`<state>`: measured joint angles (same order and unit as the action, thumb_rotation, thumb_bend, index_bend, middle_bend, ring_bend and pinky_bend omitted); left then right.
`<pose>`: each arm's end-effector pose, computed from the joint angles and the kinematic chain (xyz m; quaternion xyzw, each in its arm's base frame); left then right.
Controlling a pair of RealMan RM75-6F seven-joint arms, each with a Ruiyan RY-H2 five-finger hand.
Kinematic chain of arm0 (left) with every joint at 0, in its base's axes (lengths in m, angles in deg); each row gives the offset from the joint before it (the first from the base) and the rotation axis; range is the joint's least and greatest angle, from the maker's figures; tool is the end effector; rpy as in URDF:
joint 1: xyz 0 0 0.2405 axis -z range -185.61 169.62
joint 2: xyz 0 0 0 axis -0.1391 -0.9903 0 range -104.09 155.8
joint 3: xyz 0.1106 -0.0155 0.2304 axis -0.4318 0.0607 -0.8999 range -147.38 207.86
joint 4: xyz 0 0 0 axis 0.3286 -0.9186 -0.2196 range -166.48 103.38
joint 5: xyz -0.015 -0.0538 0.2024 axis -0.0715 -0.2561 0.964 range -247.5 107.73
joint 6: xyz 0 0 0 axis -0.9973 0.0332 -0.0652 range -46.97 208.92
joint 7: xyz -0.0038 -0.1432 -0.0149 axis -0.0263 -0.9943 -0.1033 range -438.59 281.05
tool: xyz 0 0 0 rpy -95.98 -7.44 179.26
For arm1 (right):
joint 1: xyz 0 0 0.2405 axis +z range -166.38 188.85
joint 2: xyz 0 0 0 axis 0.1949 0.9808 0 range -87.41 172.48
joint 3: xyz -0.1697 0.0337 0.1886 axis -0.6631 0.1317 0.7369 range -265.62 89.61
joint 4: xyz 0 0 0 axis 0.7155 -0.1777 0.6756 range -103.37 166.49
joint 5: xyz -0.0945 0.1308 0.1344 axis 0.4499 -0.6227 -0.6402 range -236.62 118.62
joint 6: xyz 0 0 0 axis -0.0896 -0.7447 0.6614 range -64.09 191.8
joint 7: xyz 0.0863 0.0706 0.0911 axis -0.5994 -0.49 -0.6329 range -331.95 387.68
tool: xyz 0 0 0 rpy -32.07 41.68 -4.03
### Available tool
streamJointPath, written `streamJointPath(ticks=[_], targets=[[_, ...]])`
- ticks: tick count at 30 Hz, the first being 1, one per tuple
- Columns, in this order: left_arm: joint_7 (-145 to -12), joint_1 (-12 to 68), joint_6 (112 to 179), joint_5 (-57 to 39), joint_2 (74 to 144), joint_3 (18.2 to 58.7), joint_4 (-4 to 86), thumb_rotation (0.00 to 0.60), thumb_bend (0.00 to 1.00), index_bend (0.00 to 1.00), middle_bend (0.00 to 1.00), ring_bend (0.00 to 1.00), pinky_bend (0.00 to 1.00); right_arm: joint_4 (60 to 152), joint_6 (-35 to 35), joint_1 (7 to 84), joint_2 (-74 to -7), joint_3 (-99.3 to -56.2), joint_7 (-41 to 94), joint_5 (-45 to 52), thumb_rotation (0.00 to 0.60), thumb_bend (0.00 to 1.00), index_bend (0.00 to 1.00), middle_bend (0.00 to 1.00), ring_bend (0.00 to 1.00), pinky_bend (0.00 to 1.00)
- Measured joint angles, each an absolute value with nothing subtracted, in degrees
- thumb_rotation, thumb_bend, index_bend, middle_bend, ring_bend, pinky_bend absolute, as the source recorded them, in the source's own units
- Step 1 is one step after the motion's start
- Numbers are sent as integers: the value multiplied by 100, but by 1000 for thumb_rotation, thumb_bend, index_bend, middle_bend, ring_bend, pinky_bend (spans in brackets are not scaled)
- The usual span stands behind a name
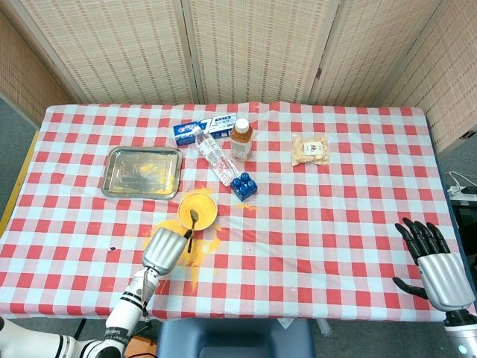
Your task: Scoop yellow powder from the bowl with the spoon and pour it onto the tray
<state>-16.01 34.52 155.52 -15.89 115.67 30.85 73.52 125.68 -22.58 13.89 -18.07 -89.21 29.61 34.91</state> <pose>-0.1221 0.2680 -0.0184 -0.8073 -0.2136 -0.2403 0.4949 -0.3024 -0.1529 0.1614 0.6468 -0.3652 0.3698 0.5581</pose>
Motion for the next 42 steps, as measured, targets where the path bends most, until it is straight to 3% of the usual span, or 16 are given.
streamJointPath(ticks=[4,11,19,24,30,36,42], targets=[[-1820,3341,15737,-1097,11555,2991,7291,600,489,323,1000,1000,1000,12571,-2233,1398,-1811,-8928,2977,3500,600,0,0,0,0,0],[-2665,2857,16433,619,11651,2445,6704,600,447,341,1000,1000,1000,12581,-2224,1404,-1810,-8961,2970,3578,600,0,0,0,0,0],[-4148,2285,17124,2057,12527,2060,4186,600,440,338,1000,1000,1000,12586,-2309,1383,-1778,-9042,2863,3770,600,0,0,0,0,0],[-5029,2058,17398,2501,13277,2070,2401,600,438,349,1000,1000,1000,12560,-2377,1358,-1760,-9061,2800,3832,600,0,0,0,0,0],[-5691,1854,17793,2992,14067,2150,1069,600,436,365,996,1000,1000,12554,-2378,1357,-1762,-9080,2799,3874,600,0,0,0,0,0],[-5918,1805,17921,3143,14442,2306,439,600,436,378,1000,1000,1000,12552,-2430,1337,-1754,-9099,2782,3923,600,0,0,0,0,0],[-5996,1823,17634,3020,14499,2494,244,600,433,381,1000,1000,1000,12533,-2466,1325,-1756,-9086,2757,3926,600,0,0,0,0,0]])
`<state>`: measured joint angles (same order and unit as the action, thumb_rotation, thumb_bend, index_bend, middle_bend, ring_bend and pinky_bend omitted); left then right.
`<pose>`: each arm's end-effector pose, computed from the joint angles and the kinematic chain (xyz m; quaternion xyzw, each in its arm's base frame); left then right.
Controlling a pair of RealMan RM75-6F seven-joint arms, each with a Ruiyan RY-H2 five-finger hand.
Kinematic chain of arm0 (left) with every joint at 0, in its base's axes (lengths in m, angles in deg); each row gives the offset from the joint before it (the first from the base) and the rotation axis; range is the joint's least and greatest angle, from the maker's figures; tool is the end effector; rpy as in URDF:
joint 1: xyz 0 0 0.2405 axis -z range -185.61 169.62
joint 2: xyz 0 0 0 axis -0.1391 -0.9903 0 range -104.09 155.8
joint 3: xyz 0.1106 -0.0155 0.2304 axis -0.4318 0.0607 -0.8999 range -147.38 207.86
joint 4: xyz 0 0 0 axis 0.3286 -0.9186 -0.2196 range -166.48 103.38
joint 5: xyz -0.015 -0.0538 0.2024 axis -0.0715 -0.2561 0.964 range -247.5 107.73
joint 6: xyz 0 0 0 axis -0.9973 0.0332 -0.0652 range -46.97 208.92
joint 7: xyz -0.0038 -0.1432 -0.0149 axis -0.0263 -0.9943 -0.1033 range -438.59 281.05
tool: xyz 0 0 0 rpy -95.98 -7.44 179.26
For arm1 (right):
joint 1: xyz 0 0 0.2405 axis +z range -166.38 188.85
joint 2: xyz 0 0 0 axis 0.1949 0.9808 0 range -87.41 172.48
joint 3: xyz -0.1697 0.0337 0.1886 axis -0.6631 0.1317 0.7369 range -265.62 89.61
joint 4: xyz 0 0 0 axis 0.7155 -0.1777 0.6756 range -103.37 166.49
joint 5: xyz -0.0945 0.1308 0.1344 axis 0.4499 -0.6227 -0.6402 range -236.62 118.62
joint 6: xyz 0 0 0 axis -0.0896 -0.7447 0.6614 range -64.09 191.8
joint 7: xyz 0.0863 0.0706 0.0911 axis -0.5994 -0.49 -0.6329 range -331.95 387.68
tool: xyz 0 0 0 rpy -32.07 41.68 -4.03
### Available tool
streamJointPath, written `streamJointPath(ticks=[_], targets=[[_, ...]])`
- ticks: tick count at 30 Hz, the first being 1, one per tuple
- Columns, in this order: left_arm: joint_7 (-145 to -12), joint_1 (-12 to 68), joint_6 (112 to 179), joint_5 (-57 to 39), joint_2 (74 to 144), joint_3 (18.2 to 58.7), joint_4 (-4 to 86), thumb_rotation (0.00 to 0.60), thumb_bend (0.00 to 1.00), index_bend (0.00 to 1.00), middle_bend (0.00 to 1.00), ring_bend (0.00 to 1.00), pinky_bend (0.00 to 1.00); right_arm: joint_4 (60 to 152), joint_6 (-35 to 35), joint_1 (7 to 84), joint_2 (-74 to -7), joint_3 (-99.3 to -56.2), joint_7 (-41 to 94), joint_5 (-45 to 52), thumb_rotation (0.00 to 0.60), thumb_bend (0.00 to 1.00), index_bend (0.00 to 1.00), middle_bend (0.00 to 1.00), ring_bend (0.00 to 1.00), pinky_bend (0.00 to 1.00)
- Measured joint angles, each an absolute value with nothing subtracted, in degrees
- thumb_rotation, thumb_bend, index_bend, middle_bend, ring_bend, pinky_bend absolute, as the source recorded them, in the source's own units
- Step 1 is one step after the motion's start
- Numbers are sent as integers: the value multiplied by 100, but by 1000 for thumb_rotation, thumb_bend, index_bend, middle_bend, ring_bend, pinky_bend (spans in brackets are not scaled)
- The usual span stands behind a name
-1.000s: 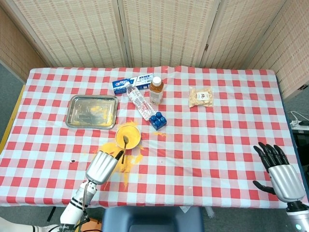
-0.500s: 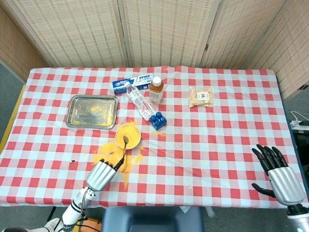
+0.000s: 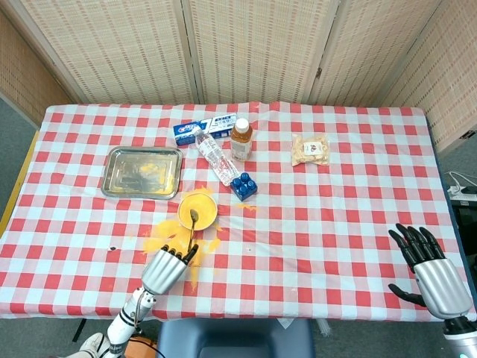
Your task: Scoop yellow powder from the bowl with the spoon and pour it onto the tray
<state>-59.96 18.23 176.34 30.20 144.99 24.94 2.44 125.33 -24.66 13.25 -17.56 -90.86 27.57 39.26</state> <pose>-0.1980 0.2408 -0.0817 -0.7320 -0.0355 -0.4642 0.4975 -0.2961 -0.1422 0.1612 0.6597 -0.3598 0.3878 0.5338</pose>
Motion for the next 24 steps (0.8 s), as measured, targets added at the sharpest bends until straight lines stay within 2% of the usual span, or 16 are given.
streamJointPath(ticks=[8,24], targets=[[-5974,1819,17549,3014,14462,2565,251,600,432,443,1000,1000,1000,12538,-2441,1332,-1759,-9086,2776,3916,600,0,0,0,0,0],[-6160,1878,17645,3082,14563,2655,22,600,437,481,1000,1000,1000,12542,-2418,1332,-1766,-9083,2811,3902,600,0,0,0,0,0]])
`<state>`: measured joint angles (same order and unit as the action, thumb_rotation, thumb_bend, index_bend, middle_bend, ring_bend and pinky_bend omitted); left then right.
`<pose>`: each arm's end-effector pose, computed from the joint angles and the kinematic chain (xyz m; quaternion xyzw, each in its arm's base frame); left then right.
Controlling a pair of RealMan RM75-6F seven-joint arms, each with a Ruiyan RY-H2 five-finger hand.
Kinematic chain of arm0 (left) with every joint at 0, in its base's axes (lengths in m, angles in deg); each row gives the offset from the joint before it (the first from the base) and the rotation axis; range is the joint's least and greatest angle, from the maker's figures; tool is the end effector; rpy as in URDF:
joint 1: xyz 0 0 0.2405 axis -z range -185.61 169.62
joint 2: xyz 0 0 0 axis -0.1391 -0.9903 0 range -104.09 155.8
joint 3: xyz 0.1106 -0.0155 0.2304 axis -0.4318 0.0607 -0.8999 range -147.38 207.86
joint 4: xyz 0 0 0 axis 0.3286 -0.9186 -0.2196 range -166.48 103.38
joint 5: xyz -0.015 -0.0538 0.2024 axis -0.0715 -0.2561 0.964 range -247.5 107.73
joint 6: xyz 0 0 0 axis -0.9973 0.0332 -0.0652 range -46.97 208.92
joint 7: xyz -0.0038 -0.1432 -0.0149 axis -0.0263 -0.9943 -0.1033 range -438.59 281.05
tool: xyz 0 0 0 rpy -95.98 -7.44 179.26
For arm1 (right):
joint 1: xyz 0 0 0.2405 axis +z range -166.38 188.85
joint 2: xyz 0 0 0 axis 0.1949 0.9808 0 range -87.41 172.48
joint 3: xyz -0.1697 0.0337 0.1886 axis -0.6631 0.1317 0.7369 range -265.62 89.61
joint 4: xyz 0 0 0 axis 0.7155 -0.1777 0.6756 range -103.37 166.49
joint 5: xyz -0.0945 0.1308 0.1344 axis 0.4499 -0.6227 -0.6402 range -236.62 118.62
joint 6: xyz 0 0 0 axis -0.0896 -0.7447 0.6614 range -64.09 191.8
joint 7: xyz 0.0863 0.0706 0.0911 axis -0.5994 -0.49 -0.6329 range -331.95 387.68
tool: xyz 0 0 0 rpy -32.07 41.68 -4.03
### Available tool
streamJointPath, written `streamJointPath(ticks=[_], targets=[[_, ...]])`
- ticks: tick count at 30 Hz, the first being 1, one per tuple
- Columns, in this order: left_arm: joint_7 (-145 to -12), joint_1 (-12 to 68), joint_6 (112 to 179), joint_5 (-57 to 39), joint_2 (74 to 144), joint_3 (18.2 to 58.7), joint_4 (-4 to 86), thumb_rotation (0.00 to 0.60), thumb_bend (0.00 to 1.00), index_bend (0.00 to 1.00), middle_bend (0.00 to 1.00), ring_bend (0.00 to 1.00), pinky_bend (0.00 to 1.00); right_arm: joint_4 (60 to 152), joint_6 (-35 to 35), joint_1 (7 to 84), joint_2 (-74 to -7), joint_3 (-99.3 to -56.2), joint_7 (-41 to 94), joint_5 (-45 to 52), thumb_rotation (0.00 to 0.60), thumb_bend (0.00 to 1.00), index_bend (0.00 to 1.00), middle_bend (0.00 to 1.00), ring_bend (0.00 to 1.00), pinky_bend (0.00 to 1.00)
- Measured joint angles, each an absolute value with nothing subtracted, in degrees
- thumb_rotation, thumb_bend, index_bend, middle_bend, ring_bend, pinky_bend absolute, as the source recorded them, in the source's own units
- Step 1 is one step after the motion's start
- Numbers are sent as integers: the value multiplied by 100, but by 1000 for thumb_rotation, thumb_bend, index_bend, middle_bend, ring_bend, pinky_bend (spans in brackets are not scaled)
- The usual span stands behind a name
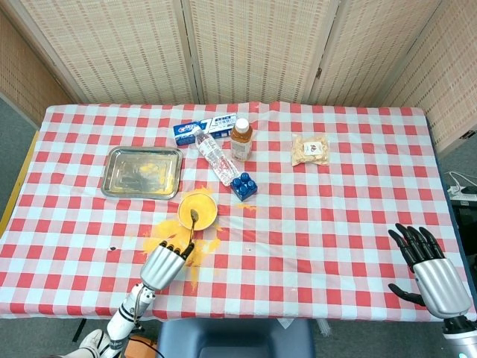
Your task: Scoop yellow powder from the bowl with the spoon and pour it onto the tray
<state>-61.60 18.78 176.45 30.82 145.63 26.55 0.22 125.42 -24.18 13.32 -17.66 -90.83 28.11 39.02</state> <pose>-0.1974 0.2480 -0.0795 -0.7268 -0.0318 -0.4691 0.5006 -0.2965 -0.1426 0.1598 0.6614 -0.3602 0.3834 0.5347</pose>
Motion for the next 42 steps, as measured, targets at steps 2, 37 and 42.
streamJointPath(ticks=[2,37,42], targets=[[-6178,1887,17648,3095,14584,2655,-2,600,437,482,1000,1000,1000,12542,-2411,1335,-1768,-9079,2815,3892,600,0,0,0,0,0],[-6410,1991,17534,3045,14714,2750,-70,600,439,573,1000,1000,1000,12537,-2442,1321,-1756,-9070,2791,3890,600,0,0,0,0,0],[-6492,1996,17567,3042,14735,2757,-123,600,441,611,1000,1000,1000,12532,-2421,1329,-1760,-9068,2794,3883,600,0,0,0,0,0]])
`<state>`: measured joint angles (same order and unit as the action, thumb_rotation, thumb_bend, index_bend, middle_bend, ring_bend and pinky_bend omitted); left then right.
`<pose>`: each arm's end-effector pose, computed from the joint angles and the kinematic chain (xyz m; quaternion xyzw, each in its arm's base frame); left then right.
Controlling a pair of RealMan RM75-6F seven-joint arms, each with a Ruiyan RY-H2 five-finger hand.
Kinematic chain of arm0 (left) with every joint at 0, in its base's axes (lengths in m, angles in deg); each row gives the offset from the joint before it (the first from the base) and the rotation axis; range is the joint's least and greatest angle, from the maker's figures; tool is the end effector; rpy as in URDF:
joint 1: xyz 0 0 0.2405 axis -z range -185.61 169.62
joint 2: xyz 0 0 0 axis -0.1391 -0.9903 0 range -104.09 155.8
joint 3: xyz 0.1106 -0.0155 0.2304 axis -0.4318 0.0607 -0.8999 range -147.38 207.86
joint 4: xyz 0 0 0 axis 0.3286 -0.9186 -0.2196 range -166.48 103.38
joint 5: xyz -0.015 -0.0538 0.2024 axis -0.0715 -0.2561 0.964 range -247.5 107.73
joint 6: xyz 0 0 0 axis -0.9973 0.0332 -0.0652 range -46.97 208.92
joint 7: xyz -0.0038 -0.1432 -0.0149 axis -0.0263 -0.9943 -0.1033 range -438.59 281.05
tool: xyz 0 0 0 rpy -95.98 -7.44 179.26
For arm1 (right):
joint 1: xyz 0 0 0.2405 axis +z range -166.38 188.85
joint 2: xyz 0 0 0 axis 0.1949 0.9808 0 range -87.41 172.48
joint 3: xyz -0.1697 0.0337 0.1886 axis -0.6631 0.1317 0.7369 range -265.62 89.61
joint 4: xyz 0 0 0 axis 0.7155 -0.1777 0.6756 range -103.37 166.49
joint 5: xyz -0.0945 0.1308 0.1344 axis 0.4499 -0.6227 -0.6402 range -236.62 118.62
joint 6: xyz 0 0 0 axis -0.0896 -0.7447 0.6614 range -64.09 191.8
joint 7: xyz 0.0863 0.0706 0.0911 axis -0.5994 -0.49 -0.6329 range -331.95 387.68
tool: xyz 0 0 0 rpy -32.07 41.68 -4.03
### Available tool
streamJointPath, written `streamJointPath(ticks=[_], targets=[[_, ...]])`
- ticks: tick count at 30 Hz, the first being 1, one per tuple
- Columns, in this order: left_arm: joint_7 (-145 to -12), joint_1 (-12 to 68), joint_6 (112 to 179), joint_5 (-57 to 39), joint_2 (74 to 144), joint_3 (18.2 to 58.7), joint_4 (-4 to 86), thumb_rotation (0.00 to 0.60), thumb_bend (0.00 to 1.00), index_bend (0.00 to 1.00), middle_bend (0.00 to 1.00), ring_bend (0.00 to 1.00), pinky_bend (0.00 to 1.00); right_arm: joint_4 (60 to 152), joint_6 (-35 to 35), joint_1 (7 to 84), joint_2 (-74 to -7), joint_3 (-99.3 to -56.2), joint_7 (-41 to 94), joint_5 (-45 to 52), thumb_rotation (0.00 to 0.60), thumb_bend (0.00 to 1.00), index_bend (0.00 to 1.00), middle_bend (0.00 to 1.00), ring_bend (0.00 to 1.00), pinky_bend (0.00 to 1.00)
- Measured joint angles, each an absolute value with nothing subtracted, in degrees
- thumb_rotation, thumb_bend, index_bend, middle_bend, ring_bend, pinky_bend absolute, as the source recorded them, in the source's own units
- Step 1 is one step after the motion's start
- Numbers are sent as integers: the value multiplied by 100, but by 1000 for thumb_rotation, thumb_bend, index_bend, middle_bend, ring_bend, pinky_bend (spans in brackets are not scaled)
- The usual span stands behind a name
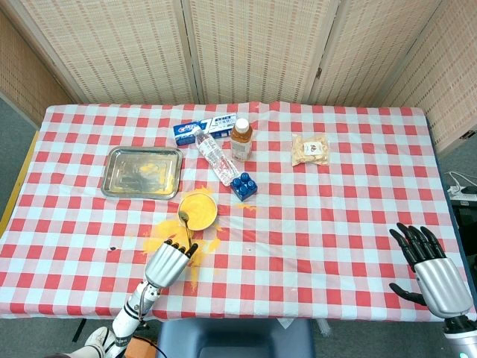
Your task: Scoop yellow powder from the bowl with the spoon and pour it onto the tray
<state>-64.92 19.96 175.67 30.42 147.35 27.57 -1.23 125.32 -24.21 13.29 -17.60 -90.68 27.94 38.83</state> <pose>-0.1891 0.2536 -0.0856 -0.7230 -0.0524 -0.4854 0.4888 -0.2972 -0.1431 0.1608 0.6599 -0.3602 0.3835 0.5364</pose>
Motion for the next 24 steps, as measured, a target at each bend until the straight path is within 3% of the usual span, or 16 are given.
streamJointPath(ticks=[8,16,24], targets=[[-6532,2002,17604,3040,14731,2765,-138,600,458,633,1000,1000,1000,12530,-2414,1334,-1767,-9062,2802,3873,600,0,0,0,0,0],[-6687,2050,17852,3118,14657,2766,-73,600,639,764,1000,1000,1000,12539,-2395,1339,-1766,-9063,2807,3864,600,0,0,0,0,0],[-7175,2170,18025,3124,14566,2868,142,600,645,824,1000,1000,1000,12546,-2397,1333,-1773,-9063,2830,3857,600,0,0,0,0,0]])
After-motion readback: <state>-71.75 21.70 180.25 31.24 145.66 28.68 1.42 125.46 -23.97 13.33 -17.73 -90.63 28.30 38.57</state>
